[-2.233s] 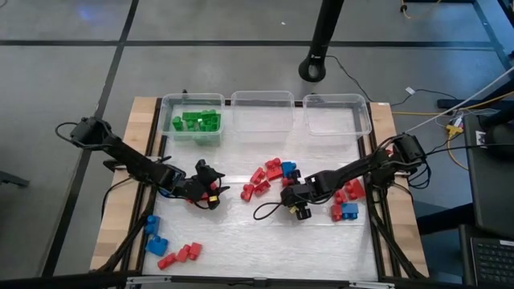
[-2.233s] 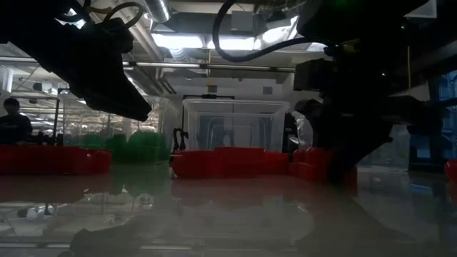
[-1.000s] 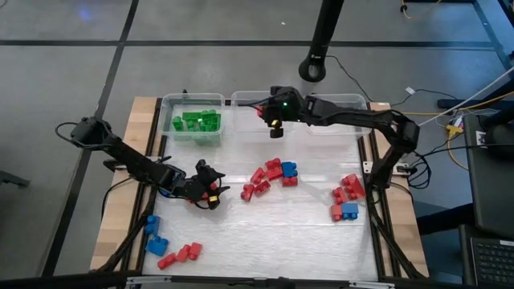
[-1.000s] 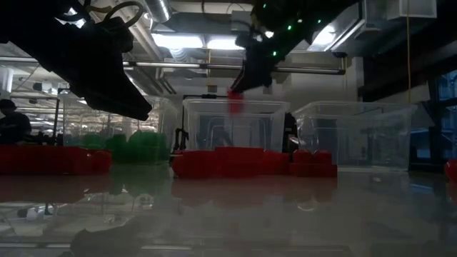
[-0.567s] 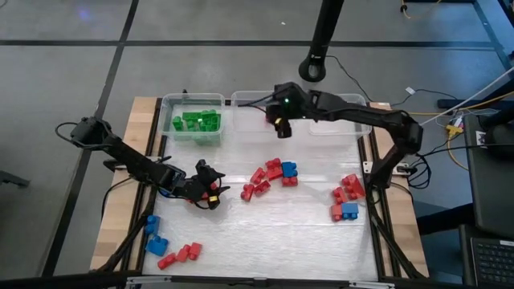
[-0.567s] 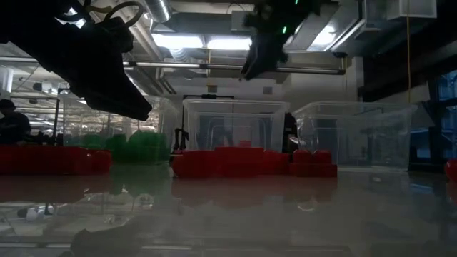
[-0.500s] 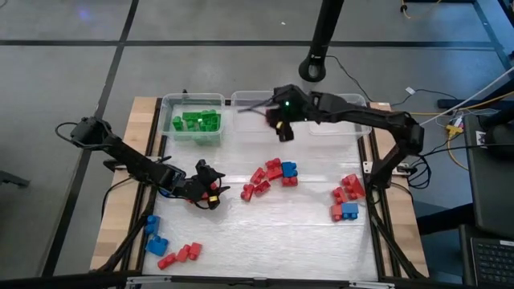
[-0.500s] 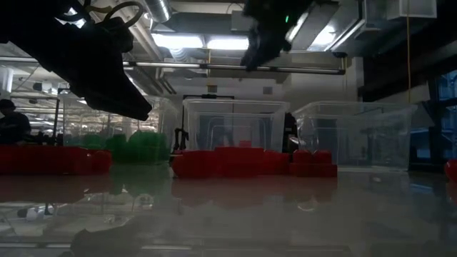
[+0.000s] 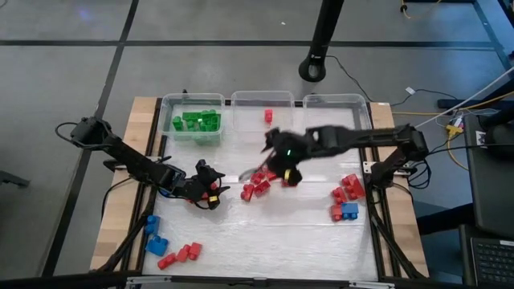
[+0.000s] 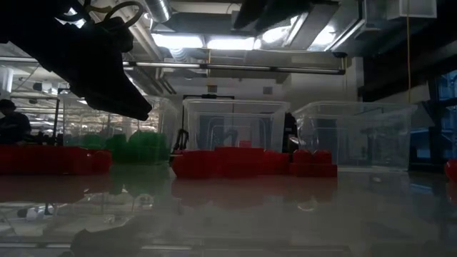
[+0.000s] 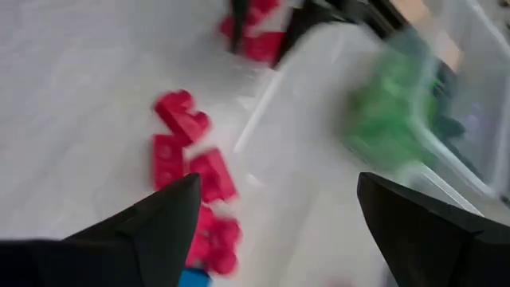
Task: Sort blocks
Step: Put the red game piece into the middle transparent bin
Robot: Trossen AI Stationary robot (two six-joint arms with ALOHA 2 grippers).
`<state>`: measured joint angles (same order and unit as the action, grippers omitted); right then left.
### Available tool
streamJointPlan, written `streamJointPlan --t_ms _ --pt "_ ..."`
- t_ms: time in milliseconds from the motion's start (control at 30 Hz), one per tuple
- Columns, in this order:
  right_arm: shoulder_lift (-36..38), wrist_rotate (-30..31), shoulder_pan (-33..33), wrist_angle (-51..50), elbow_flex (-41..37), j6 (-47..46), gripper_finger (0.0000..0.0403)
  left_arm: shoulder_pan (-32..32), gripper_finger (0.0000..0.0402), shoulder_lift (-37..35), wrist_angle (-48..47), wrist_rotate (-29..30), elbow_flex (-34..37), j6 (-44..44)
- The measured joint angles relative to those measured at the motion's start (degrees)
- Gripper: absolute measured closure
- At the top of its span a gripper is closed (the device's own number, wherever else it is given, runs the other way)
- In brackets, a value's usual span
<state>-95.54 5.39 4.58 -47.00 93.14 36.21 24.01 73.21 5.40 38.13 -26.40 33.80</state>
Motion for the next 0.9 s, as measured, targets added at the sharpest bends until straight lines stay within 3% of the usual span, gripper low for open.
streamJointPlan --t_ms 167,367,567,767,900 --pt "-2.6 -0.5 2.8 7.6 -5.7 1.0 0.0065 0.0 0.0171 0.0 0.0 0.0 0.0 0.0" --pt "-7.9 -0.7 3.1 9.7 -9.2 -2.1 0.0065 0.0 0.0171 0.0 0.0 0.0 0.0 0.2" --pt "-12.8 -9.1 3.0 8.2 -11.2 -5.3 0.0068 0.0 0.0171 0.0 0.0 0.0 0.0 0.3" --pt "-16.5 -10.1 3.0 7.5 -11.6 -7.3 0.0103 0.0 0.0171 0.0 0.0 0.0 0.0 0.3" --pt "-18.4 -7.2 2.9 8.0 -11.6 -7.3 0.0132 0.0 0.0171 0.0 0.0 0.0 0.0 0.3"
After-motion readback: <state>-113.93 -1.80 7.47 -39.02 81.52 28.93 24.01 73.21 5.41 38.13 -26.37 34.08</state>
